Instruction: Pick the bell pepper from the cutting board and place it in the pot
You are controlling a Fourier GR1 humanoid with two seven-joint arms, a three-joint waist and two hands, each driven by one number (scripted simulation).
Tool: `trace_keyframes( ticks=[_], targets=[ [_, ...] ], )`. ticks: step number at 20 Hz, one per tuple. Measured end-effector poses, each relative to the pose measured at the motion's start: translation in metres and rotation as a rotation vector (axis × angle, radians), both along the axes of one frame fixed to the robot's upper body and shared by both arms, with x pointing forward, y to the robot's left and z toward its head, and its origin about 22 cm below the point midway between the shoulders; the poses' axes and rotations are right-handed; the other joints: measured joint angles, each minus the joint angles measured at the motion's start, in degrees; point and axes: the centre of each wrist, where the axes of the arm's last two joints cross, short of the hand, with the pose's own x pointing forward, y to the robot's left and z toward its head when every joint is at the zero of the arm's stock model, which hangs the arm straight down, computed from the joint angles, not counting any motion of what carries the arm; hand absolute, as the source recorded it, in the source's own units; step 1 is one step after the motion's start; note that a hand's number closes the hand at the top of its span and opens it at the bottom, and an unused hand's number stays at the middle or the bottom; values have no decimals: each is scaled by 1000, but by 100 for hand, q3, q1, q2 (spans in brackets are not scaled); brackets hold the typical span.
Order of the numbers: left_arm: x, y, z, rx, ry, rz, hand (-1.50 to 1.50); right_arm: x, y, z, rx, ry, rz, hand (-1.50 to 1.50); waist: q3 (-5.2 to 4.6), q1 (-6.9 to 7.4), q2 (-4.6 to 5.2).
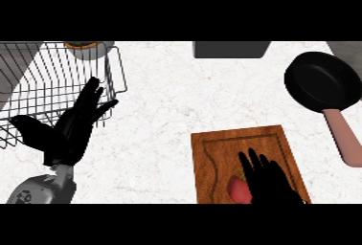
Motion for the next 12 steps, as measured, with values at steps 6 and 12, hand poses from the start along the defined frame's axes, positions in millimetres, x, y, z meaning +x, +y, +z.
trace_keyframes(
  ticks=[6,12],
  targets=[
    [-1,0,1,-2,4,-2,0,0,21,-4,8,-21,-4,-150,3,8,1],
    [-2,-3,-2,-3,2,-5,0,9,36,-13,-2,-21,-47,-150,6,8,7]
  ],
)
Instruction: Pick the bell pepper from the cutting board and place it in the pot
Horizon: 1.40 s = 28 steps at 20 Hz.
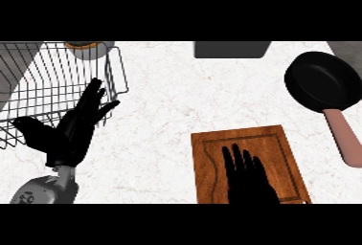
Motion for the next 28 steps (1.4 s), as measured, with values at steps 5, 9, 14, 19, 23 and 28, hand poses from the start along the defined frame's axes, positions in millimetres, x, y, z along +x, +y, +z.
trace_keyframes(
  ticks=[5,9,14,19,23,28],
  targets=[
    [1,-3,-3,3,-6,3,0,7,7,-13,-39,31,-55,-150,3,-10,0],
    [1,0,2,6,1,5,0,16,12,-27,-79,60,-95,-150,2,7,6],
    [-1,-5,-3,9,-6,1,0,25,9,-39,-115,95,-106,-150,5,6,4],
    [-3,3,2,9,-11,5,0,37,4,-58,-172,152,-137,-150,6,26,9],
    [0,4,4,8,0,8,0,43,-1,-64,-198,182,-155,-150,4,13,10],
    [3,1,1,16,10,13,0,44,-5,-76,-223,225,-165,-150,1,4,14]
  ],
)
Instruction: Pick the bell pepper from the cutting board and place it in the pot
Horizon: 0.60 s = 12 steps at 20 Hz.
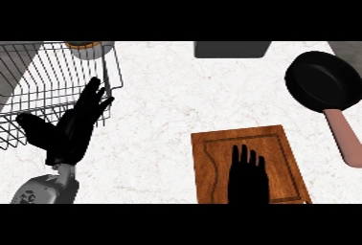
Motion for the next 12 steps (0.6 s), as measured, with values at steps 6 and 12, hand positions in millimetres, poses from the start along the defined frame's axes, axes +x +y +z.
trace_keyframes(
  ticks=[6,12],
  targets=[
    [-2,6,-3,-5,-7,-7,0,1,0,-8,30,8,38,150,8,4,-10],
    [-3,6,-4,-7,-16,2,0,2,2,-1,34,-47,85,150,9,1,-14]
  ],
)
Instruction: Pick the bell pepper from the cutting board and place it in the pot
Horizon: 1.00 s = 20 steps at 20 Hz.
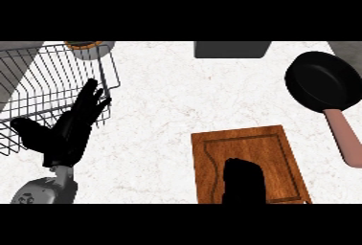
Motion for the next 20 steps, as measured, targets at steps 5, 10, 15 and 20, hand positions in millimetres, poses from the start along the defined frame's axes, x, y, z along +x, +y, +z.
trace_keyframes(
  ticks=[5,10,15,20],
  targets=[
    [-2,-1,3,11,11,1,0,-2,4,1,2,-29,9,150,-4,2,6],
    [-8,0,2,8,10,18,0,24,-89,20,79,-103,-147,150,4,-103,16],
    [-9,5,2,3,10,24,0,43,-202,49,120,-212,-333,150,15,-181,33],
    [-8,7,2,0,8,21,0,36,-302,94,90,-380,-411,150,7,-145,15]
  ],
)
